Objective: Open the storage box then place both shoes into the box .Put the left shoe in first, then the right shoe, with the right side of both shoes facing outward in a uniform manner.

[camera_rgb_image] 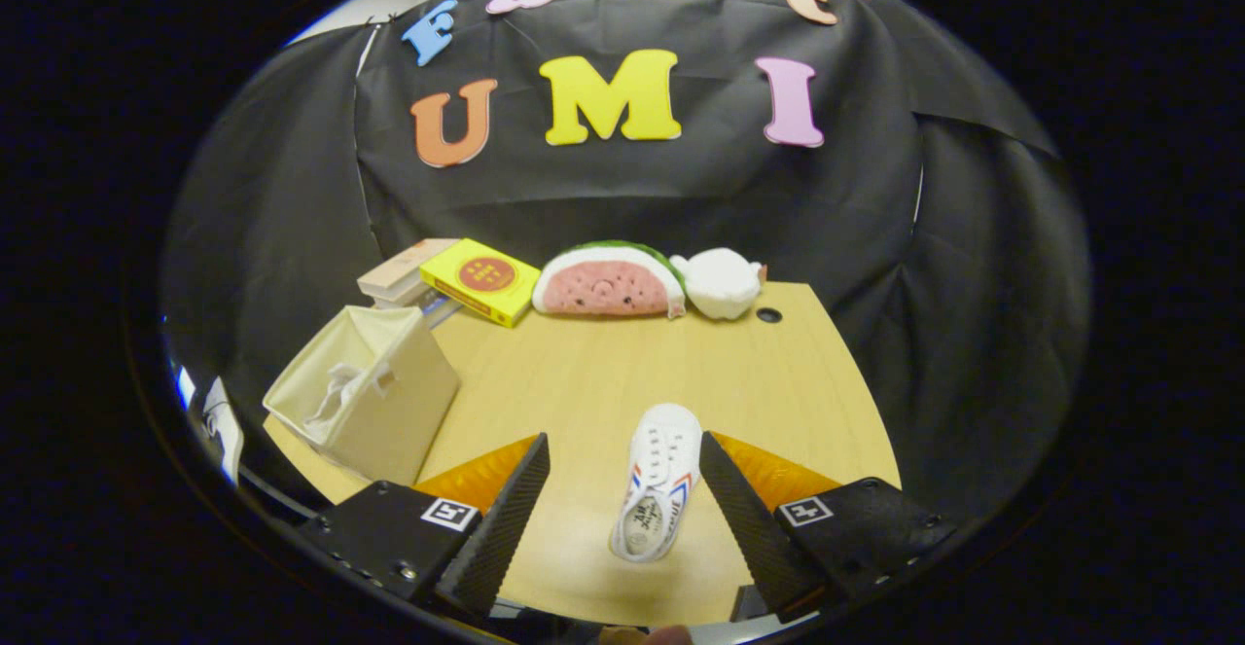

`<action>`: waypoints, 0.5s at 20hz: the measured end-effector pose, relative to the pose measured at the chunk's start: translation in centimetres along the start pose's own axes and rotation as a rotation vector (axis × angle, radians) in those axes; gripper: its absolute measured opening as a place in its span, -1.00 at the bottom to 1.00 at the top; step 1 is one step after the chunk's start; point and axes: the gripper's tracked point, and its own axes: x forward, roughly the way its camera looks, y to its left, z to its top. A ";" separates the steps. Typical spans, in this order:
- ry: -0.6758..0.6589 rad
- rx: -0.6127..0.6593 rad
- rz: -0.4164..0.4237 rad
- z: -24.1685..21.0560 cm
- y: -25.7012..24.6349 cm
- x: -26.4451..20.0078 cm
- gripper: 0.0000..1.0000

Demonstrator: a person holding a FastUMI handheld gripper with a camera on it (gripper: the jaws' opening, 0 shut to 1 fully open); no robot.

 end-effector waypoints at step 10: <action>0.269 0.006 -0.018 -11.3 -4.7 8.5 0.92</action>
